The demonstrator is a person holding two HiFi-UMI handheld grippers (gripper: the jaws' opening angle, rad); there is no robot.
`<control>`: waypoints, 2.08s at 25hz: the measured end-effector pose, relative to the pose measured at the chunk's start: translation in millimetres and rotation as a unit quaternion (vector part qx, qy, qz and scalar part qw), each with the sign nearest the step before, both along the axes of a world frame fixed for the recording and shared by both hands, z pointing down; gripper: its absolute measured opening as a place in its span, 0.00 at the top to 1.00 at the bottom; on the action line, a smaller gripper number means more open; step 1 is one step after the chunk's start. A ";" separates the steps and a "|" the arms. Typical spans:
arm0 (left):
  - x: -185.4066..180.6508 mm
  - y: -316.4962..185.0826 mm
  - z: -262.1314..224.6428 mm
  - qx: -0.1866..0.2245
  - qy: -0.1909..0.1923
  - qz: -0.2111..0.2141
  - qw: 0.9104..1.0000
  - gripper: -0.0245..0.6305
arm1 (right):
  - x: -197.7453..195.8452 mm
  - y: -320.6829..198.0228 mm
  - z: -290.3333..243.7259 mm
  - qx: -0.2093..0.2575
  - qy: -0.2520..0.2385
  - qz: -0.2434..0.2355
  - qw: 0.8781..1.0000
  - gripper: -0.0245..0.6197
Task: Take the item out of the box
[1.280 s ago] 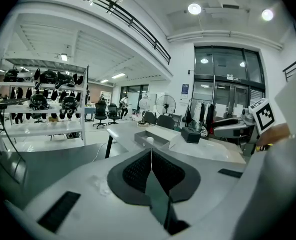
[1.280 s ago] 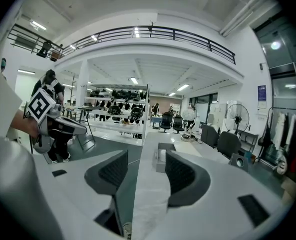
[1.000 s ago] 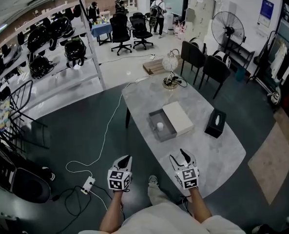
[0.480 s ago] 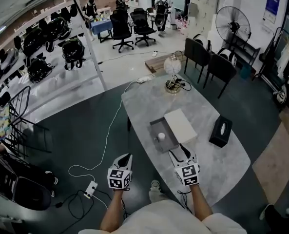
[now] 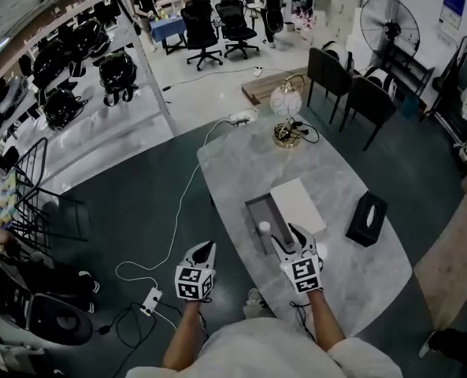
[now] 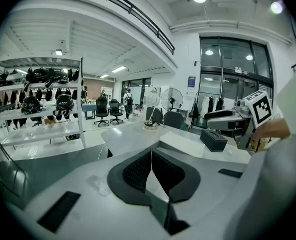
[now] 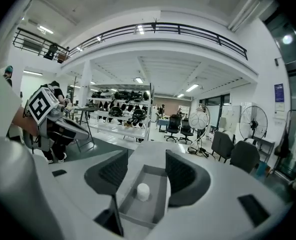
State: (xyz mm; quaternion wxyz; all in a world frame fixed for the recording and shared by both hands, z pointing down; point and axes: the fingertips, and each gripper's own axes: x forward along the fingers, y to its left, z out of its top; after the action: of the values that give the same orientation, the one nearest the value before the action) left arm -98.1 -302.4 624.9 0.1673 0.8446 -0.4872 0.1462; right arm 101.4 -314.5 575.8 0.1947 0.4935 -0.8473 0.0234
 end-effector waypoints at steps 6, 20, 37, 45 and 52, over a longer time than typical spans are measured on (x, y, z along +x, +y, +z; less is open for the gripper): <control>7.2 -16.6 12.0 -0.017 -0.008 -0.004 1.000 0.94 | 0.5 -19.7 14.9 -0.013 0.003 -0.021 1.000 0.60; -4.9 -24.0 33.2 -0.046 -0.015 -0.020 0.999 0.94 | -2.6 -34.5 52.8 -0.059 0.019 -0.043 0.997 0.59; -11.5 -79.7 53.9 -0.059 0.009 0.011 0.998 0.94 | -7.1 -60.4 86.2 -0.107 0.058 -0.025 0.992 0.58; -20.7 -97.7 60.7 -0.071 0.014 0.016 0.997 0.94 | -13.6 -63.5 115.8 -0.137 0.116 -0.060 0.982 0.58; -27.0 -101.9 66.3 -0.079 0.020 0.015 0.997 0.94 | -21.5 -61.7 138.3 -0.150 0.218 -0.139 0.954 0.58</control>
State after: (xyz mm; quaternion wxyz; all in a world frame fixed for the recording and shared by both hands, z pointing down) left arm -125.1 -404.3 691.1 0.2406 0.8390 -0.4577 0.1694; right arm 80.0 -376.1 714.1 0.4477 0.3292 -0.8312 0.0153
